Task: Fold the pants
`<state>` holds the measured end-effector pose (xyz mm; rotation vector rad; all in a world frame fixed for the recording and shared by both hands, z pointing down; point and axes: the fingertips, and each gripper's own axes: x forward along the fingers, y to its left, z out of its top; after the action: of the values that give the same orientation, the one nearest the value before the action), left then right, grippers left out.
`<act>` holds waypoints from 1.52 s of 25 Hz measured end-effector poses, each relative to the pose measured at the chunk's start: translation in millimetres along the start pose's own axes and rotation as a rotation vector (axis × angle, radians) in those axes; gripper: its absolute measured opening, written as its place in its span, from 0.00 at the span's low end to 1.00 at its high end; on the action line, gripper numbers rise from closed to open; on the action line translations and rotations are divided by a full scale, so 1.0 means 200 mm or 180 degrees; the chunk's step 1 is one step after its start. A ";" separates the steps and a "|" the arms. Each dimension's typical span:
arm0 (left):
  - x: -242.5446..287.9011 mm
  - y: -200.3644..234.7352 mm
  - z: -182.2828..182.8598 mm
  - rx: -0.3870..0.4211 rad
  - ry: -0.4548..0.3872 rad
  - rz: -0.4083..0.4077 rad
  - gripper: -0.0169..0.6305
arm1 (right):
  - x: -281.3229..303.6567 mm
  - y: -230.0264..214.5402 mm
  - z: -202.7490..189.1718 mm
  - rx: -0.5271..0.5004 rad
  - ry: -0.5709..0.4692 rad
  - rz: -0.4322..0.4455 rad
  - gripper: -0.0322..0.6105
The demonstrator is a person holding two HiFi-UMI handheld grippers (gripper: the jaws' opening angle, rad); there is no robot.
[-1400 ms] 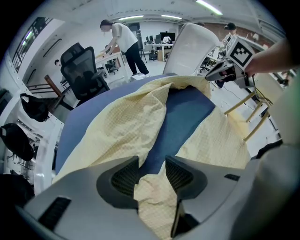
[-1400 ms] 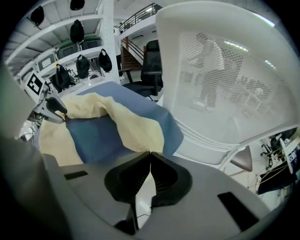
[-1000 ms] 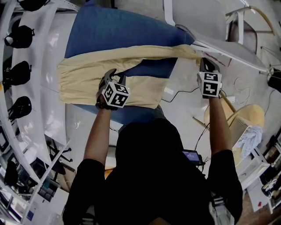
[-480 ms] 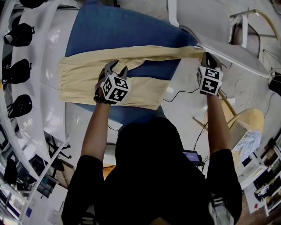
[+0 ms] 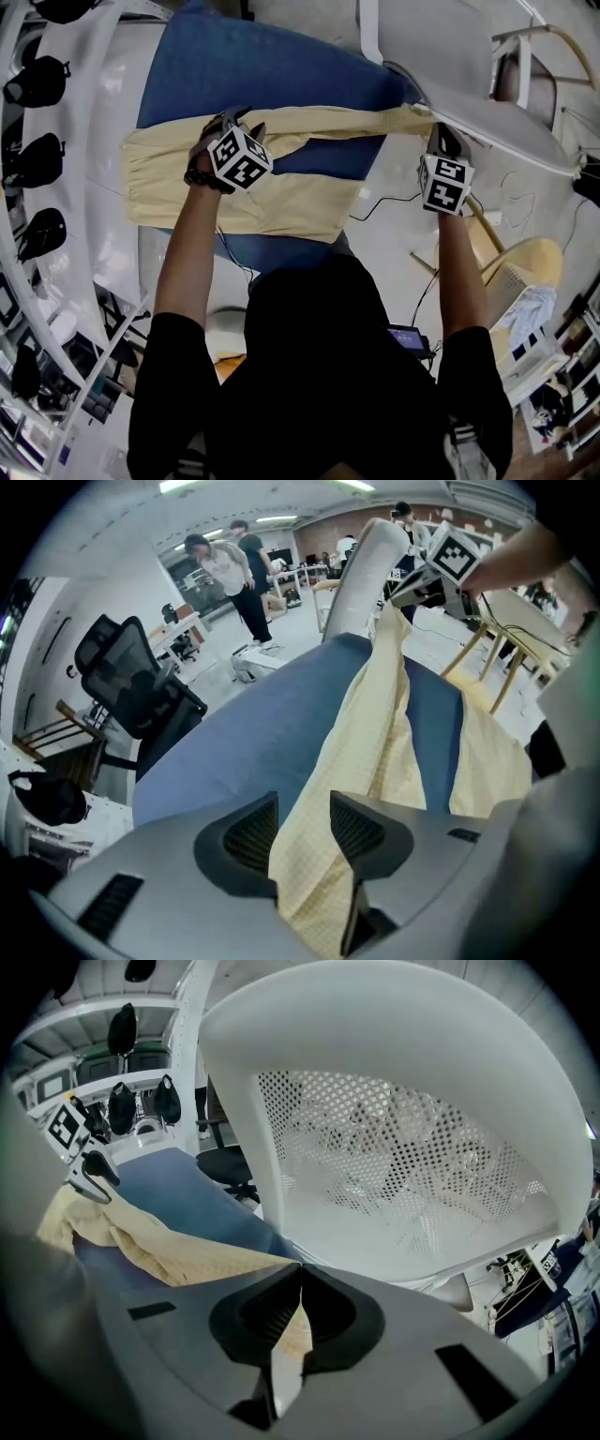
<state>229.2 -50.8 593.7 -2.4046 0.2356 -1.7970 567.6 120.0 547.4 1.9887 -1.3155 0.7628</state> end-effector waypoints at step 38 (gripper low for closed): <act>0.03 0.31 0.20 0.0217 0.0096 0.0765 0.33 | 0.14 0.07 0.07 -0.0020 0.0012 0.0000 0.27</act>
<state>266.3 -112.2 575.3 -2.1976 0.4388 -1.7054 565.5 88.9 561.0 1.9814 -1.3143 0.7613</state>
